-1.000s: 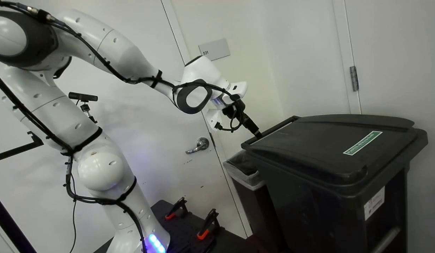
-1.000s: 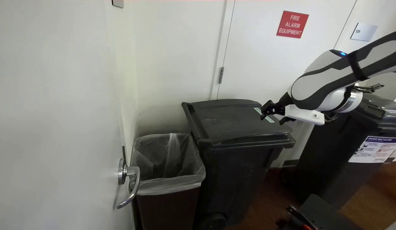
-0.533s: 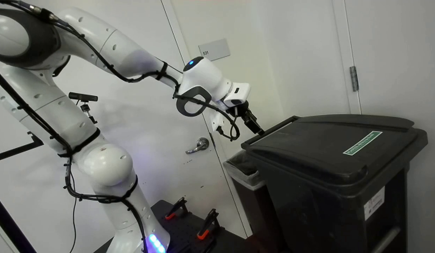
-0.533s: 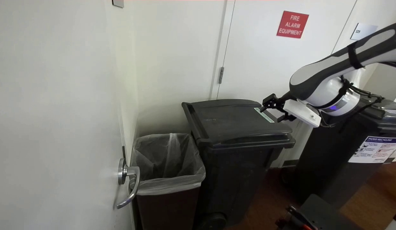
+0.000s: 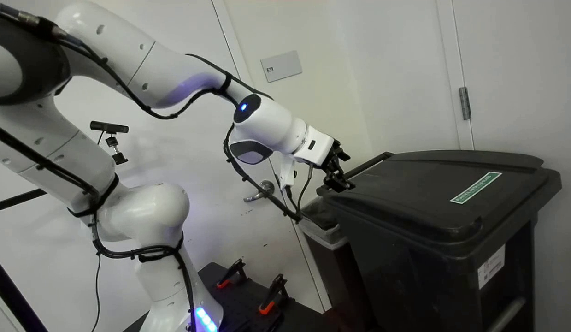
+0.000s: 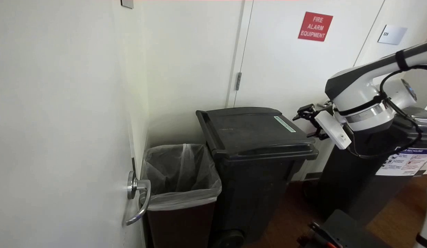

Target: Open the black bin on the left

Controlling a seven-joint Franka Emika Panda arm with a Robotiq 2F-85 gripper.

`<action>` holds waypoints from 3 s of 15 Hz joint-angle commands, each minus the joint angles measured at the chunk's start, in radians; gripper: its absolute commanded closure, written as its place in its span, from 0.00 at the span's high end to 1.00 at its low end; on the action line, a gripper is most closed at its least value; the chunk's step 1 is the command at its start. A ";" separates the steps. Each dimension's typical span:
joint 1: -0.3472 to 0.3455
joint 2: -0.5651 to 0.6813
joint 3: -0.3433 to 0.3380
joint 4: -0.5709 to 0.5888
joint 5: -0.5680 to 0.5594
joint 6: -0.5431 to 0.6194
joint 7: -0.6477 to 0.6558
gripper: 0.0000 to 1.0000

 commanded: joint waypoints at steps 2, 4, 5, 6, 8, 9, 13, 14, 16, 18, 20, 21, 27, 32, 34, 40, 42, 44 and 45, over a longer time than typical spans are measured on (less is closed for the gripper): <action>0.112 -0.089 -0.152 -0.017 -0.006 0.108 -0.015 1.00; 0.138 -0.129 -0.194 -0.017 -0.008 0.121 -0.033 1.00; 0.132 -0.129 -0.191 -0.014 -0.008 0.120 -0.033 1.00; 0.128 -0.126 -0.183 -0.015 -0.008 0.120 -0.033 1.00; 0.148 -0.114 -0.197 0.003 -0.004 0.107 -0.021 1.00; 0.178 -0.146 -0.240 0.011 -0.012 0.139 -0.017 1.00; 0.261 -0.237 -0.404 0.035 -0.046 0.148 -0.036 1.00; 0.285 -0.281 -0.452 0.042 -0.069 0.155 -0.046 1.00; 0.309 -0.340 -0.546 0.032 -0.268 0.166 0.081 1.00; 0.348 -0.427 -0.639 0.036 -0.423 0.208 0.136 1.00; 0.375 -0.504 -0.712 0.041 -0.537 0.263 0.183 1.00; 0.319 -0.492 -0.703 0.078 -0.570 0.182 0.207 1.00; 0.331 -0.517 -0.749 0.095 -0.621 0.183 0.223 1.00; 0.341 -0.637 -0.784 0.116 -0.693 0.182 0.192 1.00; 0.352 -0.674 -0.814 0.125 -0.719 0.182 0.183 1.00; 0.336 -0.788 -0.855 0.168 -0.797 0.181 0.157 1.00; 0.345 -0.808 -0.866 0.189 -0.804 0.181 0.156 1.00; 0.366 -0.815 -0.884 0.209 -0.800 0.182 0.152 1.00; 0.378 -0.809 -0.895 0.214 -0.794 0.181 0.149 1.00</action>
